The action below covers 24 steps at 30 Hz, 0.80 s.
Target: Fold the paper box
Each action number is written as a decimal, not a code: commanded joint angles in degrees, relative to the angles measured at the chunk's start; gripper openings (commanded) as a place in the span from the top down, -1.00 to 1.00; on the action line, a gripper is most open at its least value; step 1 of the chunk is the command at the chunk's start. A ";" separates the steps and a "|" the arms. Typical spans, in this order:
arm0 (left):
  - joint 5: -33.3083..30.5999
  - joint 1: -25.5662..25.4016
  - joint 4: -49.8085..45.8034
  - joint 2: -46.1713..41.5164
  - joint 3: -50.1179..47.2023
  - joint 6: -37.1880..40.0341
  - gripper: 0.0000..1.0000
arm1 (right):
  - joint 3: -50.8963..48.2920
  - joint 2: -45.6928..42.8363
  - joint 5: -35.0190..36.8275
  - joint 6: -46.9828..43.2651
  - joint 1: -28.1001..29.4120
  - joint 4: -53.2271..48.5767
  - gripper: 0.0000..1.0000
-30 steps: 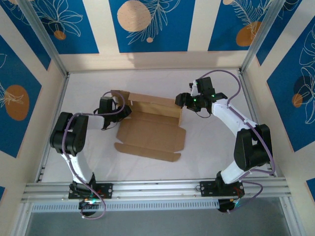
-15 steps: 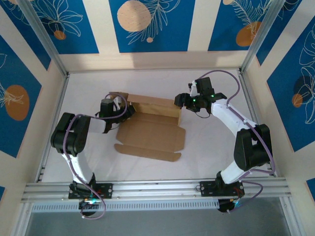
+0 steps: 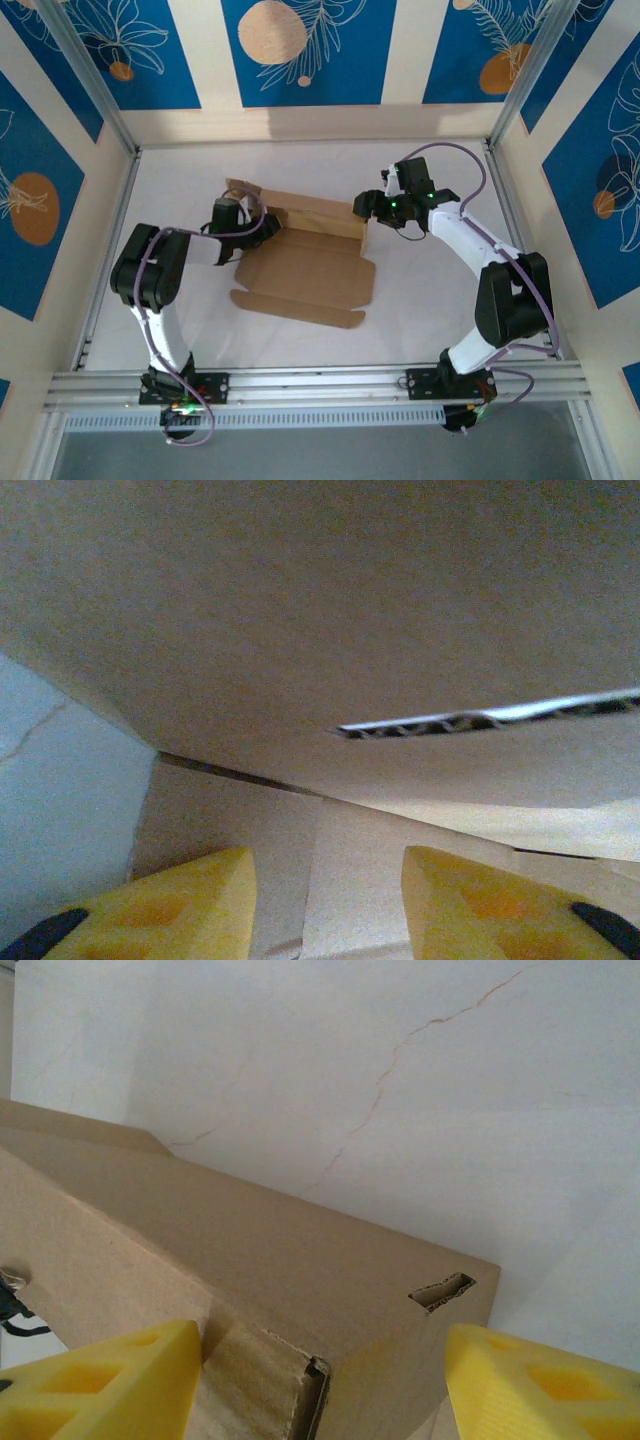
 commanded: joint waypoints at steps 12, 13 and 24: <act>-3.30 -4.51 -10.26 -5.40 -2.48 -1.40 0.16 | 2.95 1.46 4.80 -3.03 0.91 -7.52 -0.34; -3.06 -5.24 -10.60 -6.96 -2.68 -1.46 0.15 | 3.36 1.49 5.49 -3.18 0.80 -7.47 -0.34; -10.10 -6.93 -40.70 -31.27 3.25 15.29 -0.14 | 2.61 -0.89 11.20 -4.53 1.09 -4.30 -0.32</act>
